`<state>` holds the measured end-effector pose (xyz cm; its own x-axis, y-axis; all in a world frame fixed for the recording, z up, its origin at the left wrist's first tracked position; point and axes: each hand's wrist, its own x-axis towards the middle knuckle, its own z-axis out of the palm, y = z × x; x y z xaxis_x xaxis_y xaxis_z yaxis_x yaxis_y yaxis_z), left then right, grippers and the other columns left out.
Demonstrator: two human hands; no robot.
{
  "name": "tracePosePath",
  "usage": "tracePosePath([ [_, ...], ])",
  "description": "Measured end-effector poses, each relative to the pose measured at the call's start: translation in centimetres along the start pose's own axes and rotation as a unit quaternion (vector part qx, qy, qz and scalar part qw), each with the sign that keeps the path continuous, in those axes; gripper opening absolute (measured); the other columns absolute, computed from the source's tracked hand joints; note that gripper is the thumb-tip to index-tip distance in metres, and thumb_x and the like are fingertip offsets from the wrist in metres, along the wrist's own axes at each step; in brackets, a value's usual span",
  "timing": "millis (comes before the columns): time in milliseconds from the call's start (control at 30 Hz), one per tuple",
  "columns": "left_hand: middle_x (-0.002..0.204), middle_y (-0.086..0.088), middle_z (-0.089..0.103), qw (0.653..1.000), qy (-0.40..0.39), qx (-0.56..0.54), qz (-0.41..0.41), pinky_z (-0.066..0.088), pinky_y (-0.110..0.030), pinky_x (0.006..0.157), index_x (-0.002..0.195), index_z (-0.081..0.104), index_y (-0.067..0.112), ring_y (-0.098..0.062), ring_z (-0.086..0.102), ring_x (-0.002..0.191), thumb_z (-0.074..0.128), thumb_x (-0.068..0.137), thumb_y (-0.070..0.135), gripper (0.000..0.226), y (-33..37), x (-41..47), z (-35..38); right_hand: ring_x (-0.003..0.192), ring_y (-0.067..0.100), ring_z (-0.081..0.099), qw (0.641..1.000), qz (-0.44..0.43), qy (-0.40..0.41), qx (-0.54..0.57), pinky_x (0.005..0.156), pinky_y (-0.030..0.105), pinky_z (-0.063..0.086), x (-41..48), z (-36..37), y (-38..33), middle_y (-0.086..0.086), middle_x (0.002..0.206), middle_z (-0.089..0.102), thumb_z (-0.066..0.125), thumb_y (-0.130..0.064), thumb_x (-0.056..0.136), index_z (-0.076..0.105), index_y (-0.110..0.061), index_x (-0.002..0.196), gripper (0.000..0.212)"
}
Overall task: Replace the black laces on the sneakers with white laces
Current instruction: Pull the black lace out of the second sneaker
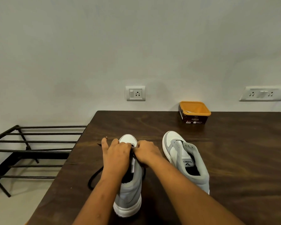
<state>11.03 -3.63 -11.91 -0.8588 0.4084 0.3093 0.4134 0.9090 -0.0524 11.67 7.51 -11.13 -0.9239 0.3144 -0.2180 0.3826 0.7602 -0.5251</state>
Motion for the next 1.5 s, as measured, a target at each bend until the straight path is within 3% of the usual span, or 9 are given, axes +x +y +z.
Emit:
tracePosePath([
  [167,0.054,0.01,0.056,0.997,0.07,-0.025,0.029,0.023,-0.052,0.089,0.063,0.062,0.025,-0.019,0.059,0.068,0.084,0.055,0.016,0.025,-0.3,0.3,1.2,0.114,0.035,0.056,1.0,-0.004,0.005,-0.012,0.085,0.033,0.045,0.0,0.1,0.1,0.013,0.125,0.059,0.045,-0.032,0.094,0.06,-0.017,0.114,0.03],
  [400,0.099,0.011,0.062,1.0,0.014,-0.001,0.007,0.011,-0.047,0.104,0.101,0.061,0.03,-0.015,0.047,0.109,0.051,0.092,0.027,0.013,0.0,0.1,1.3,0.114,0.034,0.056,1.0,0.007,-0.001,-0.014,0.083,0.032,0.044,0.3,0.3,0.2,0.012,0.126,0.058,0.044,-0.037,0.094,0.059,-0.015,0.116,0.034],
  [633,0.094,0.01,0.062,0.969,0.084,-0.197,-0.12,0.02,-0.041,0.101,0.094,0.065,0.028,-0.013,0.05,0.102,0.048,0.094,0.027,0.017,-0.8,0.2,0.8,0.112,0.035,0.057,1.0,0.01,0.001,-0.022,0.085,0.035,0.046,0.6,0.4,0.3,0.013,0.126,0.059,0.044,-0.039,0.096,0.061,-0.016,0.114,0.034],
  [700,0.08,0.005,0.06,0.895,0.138,-0.364,-0.22,0.034,-0.037,0.088,0.079,0.06,0.025,-0.022,0.054,0.087,0.053,0.091,0.018,0.016,-2.0,0.6,0.9,0.111,0.035,0.057,1.0,0.01,0.001,-0.02,0.086,0.036,0.046,0.7,0.4,0.4,0.013,0.125,0.059,0.043,-0.039,0.096,0.062,-0.015,0.113,0.035],
  [867,0.087,-0.005,0.062,0.432,0.179,-0.806,-0.362,0.045,-0.025,0.069,0.076,0.042,0.022,-0.016,0.057,0.071,0.03,0.1,0.005,0.031,-5.2,1.0,-0.2,0.113,0.035,0.056,0.999,0.014,0.003,-0.03,0.088,0.037,0.047,0.6,0.5,0.3,0.012,0.128,0.057,0.04,-0.04,0.098,0.059,-0.016,0.119,0.037],
  [967,0.067,0.001,0.043,0.331,0.18,-0.847,-0.375,0.044,-0.018,0.049,0.073,0.04,0.022,-0.008,0.043,0.047,0.027,0.1,0.006,0.034,-5.3,0.8,-0.9,0.113,0.034,0.057,0.999,0.014,0.006,-0.037,0.087,0.037,0.047,0.5,0.6,0.1,0.011,0.127,0.058,0.04,-0.039,0.098,0.059,-0.016,0.119,0.036],
  [1233,0.063,0.006,0.035,0.395,0.279,-0.736,-0.474,0.024,-0.016,0.039,0.075,0.04,0.027,-0.005,0.03,0.047,0.032,0.101,0.022,0.028,-8.9,0.3,-0.5,0.107,0.034,0.06,0.999,0.022,0.005,-0.039,0.089,0.04,0.052,0.6,0.8,0.1,0.011,0.123,0.06,0.039,-0.041,0.097,0.06,-0.016,0.114,0.037],
  [1367,0.079,-0.003,0.051,0.643,0.293,-0.573,-0.414,0.039,-0.027,0.062,0.088,0.052,0.021,-0.012,0.046,0.065,0.042,0.1,0.021,0.015,-9.8,-0.7,0.6,0.108,0.034,0.06,0.999,0.022,0.001,-0.045,0.089,0.039,0.052,0.5,0.8,0.0,0.012,0.123,0.06,0.039,-0.04,0.098,0.06,-0.015,0.117,0.037],
  [1500,0.091,0.003,0.063,0.881,0.079,-0.425,-0.194,0.046,-0.033,0.078,0.098,0.058,0.027,-0.021,0.057,0.086,0.061,0.089,0.027,0.01,-7.8,-0.5,2.3,0.112,0.033,0.056,0.998,0.001,0.008,-0.059,0.082,0.036,0.044,-0.1,0.5,-0.1,0.011,0.126,0.058,0.037,-0.034,0.1,0.055,-0.018,0.119,0.031],
])
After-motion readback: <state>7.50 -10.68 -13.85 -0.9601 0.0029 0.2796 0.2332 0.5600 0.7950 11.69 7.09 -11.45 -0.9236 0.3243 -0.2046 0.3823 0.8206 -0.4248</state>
